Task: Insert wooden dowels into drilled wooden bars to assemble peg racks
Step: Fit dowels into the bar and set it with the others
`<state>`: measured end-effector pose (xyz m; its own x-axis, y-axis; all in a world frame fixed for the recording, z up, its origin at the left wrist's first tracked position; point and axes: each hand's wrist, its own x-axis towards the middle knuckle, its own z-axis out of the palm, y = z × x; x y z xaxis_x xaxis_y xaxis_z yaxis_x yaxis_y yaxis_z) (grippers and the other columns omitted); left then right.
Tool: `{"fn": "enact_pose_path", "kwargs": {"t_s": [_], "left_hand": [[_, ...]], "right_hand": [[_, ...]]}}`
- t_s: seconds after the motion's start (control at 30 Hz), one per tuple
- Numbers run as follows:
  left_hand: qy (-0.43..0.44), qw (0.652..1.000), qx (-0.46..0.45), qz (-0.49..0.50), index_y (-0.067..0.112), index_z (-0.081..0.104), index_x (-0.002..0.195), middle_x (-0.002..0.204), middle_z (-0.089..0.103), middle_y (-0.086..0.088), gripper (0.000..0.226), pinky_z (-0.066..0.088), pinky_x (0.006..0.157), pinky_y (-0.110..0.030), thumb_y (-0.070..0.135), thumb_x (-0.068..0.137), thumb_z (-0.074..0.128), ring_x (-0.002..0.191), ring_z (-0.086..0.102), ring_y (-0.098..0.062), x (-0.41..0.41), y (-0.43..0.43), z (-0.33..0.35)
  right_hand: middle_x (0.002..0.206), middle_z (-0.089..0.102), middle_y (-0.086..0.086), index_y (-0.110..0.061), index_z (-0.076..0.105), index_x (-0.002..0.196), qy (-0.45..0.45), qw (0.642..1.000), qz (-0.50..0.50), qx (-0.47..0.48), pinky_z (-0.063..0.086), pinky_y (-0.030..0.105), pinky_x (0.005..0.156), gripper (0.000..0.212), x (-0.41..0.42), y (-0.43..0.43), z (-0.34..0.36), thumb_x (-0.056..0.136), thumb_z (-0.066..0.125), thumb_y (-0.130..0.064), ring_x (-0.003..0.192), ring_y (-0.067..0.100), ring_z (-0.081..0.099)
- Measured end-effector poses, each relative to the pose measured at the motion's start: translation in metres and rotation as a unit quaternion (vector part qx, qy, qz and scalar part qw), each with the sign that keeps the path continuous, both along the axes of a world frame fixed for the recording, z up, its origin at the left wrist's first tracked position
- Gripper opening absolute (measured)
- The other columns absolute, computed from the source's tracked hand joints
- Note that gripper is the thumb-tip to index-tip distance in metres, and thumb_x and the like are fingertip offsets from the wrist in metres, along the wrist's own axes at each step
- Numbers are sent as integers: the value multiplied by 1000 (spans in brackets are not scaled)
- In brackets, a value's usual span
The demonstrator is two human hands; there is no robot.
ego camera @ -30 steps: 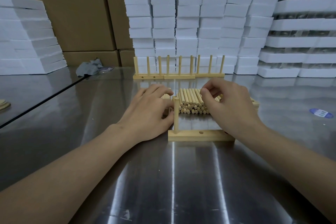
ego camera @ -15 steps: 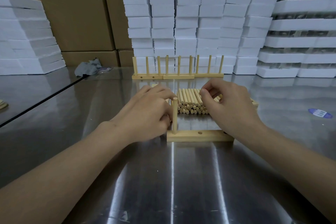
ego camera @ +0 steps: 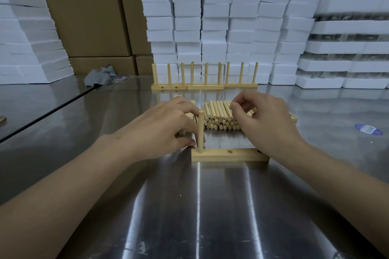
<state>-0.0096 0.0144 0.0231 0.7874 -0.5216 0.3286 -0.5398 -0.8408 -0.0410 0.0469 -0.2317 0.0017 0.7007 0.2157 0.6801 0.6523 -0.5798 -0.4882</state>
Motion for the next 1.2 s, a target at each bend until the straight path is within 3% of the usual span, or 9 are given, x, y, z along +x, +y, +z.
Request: {"fn": "enact_pose_path", "kwargs": {"t_s": [0.23,0.4,0.53,0.6,0.7,0.77,0.93,1.07,1.2], "left_hand": [[60,996,-59,-23,51,79,115,137,55,23,24,46,109,-42,38,96,75,131,42,-2,3,-9,-6],[41,984,-168,-31,39,83,111,125,64,21,19,49,106,-43,35,93,78,124,52,-5,8,-12,-15],[61,928,-365,-39,33,84,110,108,74,16,18,60,86,-37,28,94,78,106,68,-13,10,-15,-16],[48,904,-423,-46,29,83,112,102,78,14,18,61,77,-29,25,97,75,97,73,-12,11,-16,-16],[43,866,-496,-45,28,81,112,104,81,12,17,56,83,-16,20,99,73,101,75,-7,12,-16,-16],[65,834,-547,-27,29,81,112,107,81,9,16,55,80,-17,22,100,72,102,75,-7,12,-15,-17],[98,782,-615,21,33,82,109,106,82,8,14,48,76,-29,32,101,70,97,76,-5,11,-15,-18],[118,757,-641,37,31,83,111,109,82,5,16,48,80,-34,34,101,71,103,76,-12,10,-12,-16],[124,752,-646,40,32,83,112,109,82,5,17,48,80,-34,36,100,71,103,76,-12,9,-12,-16]], "right_hand": [[82,66,-32,-39,66,86,-1,1000,5,-7,44,18,62,15,2,0,-1,99,61,-35,83,-5,64],[84,67,-31,-41,64,85,1,1000,15,-12,49,22,64,16,2,0,-1,100,61,-35,80,-3,65],[86,67,-31,-40,63,83,-2,1000,26,-14,51,24,66,15,1,0,-1,98,60,-37,78,-2,66],[83,68,-27,-38,66,84,1,999,35,-22,53,27,67,15,1,1,-2,98,61,-36,79,0,66],[79,69,-21,-36,70,90,18,997,59,-39,53,27,71,14,0,1,-2,100,61,-34,83,1,66],[80,68,-24,-36,73,95,30,995,73,-62,47,15,70,15,-3,2,-2,102,60,-34,86,-5,64],[90,70,-27,-35,77,97,48,987,113,-100,42,5,75,19,-11,2,2,103,59,-35,91,-8,63],[87,72,-25,-39,75,93,56,982,149,-103,46,9,72,19,-17,4,5,97,61,-51,90,-2,67],[82,73,-22,-36,77,92,36,981,154,-111,52,19,75,10,-18,5,5,93,75,-46,87,1,70]]}}
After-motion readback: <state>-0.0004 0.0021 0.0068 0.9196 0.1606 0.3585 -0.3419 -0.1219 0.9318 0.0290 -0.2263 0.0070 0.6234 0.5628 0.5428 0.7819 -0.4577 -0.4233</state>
